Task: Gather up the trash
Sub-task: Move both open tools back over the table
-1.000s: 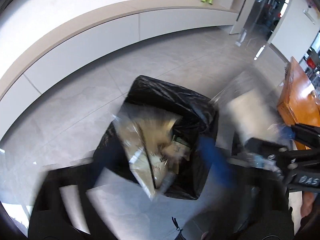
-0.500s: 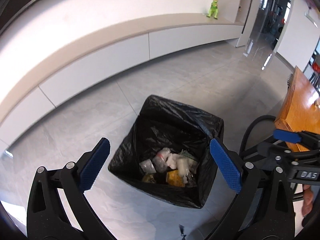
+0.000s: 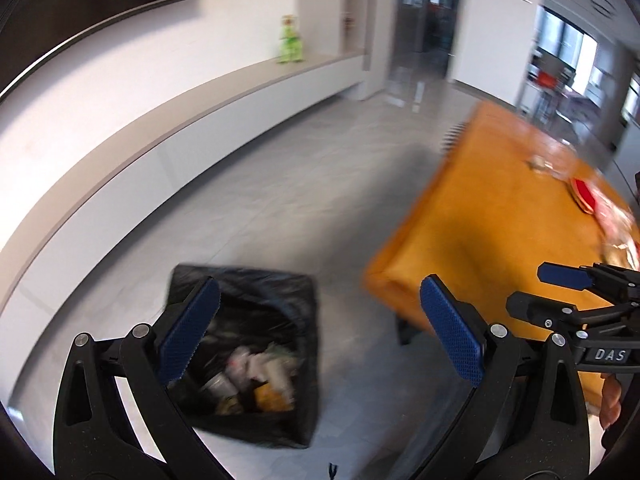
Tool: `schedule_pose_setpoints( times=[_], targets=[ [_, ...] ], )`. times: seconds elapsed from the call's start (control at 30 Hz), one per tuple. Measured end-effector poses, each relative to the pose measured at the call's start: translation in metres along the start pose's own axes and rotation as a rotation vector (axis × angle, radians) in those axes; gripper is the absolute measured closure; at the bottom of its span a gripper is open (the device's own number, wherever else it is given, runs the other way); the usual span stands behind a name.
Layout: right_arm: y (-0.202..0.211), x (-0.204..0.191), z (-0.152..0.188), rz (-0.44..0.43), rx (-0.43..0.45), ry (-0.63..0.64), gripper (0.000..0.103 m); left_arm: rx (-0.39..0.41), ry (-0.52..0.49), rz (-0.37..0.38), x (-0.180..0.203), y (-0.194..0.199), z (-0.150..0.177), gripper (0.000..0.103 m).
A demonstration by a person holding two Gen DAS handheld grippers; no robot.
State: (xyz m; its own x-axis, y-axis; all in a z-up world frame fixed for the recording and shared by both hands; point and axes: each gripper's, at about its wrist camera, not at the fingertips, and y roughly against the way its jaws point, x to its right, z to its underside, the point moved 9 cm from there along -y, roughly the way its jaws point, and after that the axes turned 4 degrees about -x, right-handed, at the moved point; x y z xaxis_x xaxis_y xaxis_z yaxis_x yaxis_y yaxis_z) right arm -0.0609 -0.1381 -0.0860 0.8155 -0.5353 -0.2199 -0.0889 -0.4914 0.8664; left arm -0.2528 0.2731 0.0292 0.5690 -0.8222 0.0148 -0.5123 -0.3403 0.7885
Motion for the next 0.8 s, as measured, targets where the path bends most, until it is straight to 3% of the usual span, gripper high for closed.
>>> schedule_pose_setpoints(
  times=[0.3, 0.47, 0.67, 0.8],
  targets=[
    [0.052, 0.146, 0.029, 0.122, 0.083, -0.263, 0.028, 0.006, -0.223, 0.142, 0.140, -0.007, -0.032, 0.006],
    [0.079, 0.229, 0.053, 0.257, 0.104, -0.371, 0.023, -0.008, -0.354, 0.200, 0.212, -0.012, -0.035, 0.006],
    [0.101, 0.305, 0.072, 0.378, 0.112, -0.413, 0.015, -0.015, -0.457, 0.248, 0.278, -0.009, -0.039, 0.006],
    [0.095, 0.338, 0.078, 0.399, 0.071, -0.403, 0.014, -0.038, -0.513, 0.260, 0.314, -0.020, -0.041, 0.006]
  ],
)
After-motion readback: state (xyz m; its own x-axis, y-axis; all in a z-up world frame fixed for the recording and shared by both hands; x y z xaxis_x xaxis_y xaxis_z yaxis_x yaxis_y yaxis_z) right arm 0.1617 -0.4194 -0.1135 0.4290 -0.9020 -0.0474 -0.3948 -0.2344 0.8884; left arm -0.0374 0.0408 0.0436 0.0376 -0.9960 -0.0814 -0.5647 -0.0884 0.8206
